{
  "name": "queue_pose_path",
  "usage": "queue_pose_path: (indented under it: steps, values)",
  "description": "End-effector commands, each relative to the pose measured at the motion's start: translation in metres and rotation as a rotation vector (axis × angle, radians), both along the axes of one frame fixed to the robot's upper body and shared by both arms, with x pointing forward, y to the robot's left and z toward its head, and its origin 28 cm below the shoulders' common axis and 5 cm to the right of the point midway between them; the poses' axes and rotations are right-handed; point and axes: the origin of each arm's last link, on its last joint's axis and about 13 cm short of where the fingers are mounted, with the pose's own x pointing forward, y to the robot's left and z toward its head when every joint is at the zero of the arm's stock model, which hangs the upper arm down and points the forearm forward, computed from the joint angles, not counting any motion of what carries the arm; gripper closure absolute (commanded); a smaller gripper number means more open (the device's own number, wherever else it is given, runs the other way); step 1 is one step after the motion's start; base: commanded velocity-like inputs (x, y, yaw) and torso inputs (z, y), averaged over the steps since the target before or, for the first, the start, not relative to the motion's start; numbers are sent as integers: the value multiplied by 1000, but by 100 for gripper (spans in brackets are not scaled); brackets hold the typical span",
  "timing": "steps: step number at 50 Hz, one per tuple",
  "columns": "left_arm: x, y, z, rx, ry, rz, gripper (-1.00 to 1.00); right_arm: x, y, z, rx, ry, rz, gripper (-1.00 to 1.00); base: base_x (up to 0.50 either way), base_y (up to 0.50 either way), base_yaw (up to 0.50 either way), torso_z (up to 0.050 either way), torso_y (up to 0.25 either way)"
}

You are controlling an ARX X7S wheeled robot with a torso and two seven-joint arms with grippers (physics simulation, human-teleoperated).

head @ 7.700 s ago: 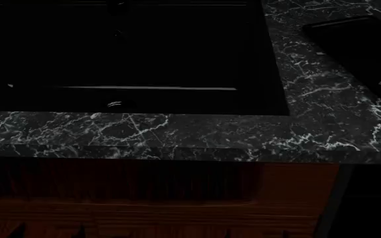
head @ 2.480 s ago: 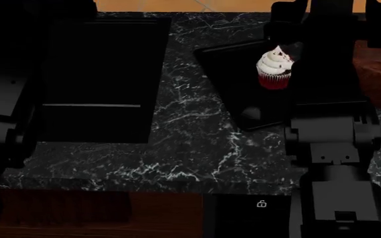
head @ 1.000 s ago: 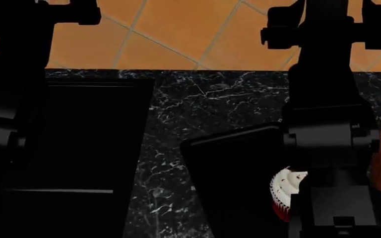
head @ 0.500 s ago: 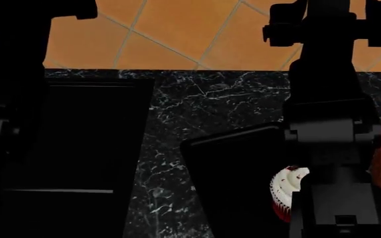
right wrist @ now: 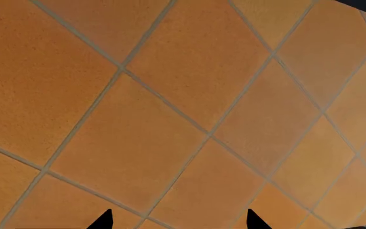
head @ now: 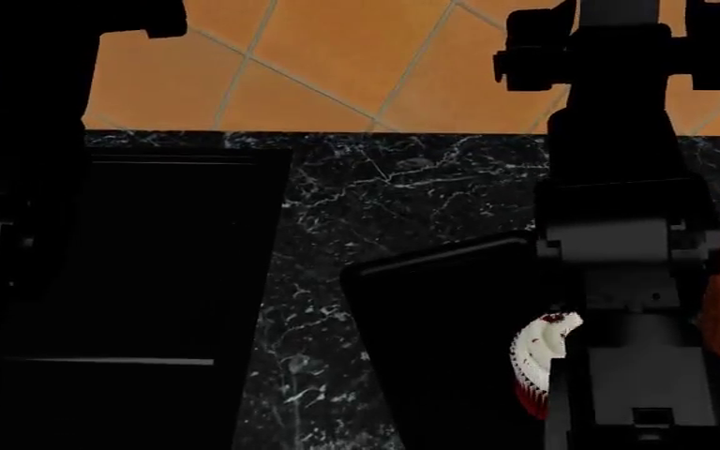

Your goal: Move the fresh-baked cupcake off the tray onto the counter, and place the bowl used for mixing into the sink.

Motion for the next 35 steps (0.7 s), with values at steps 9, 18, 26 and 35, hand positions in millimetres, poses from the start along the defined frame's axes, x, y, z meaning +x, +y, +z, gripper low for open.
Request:
queue_pose_path:
  steps: [9, 18, 26, 35]
  values:
    - [0, 1, -8, 79, 19, 39, -100, -39, 9, -14, -44, 10, 52, -100, 0, 0, 0, 0, 0]
    - [0, 0, -9, 80, 25, 33, -100, -65, 14, -11, -35, 27, 109, -100, 0, 0, 0, 0, 0]
    - [0, -1, -10, 83, 31, 26, -100, -98, 13, -15, 9, 57, 151, -100, 0, 0, 0, 0, 0]
    - [0, -1, -9, 85, 35, 26, -100, -129, 13, -22, 80, 89, 151, -100, 0, 0, 0, 0, 0]
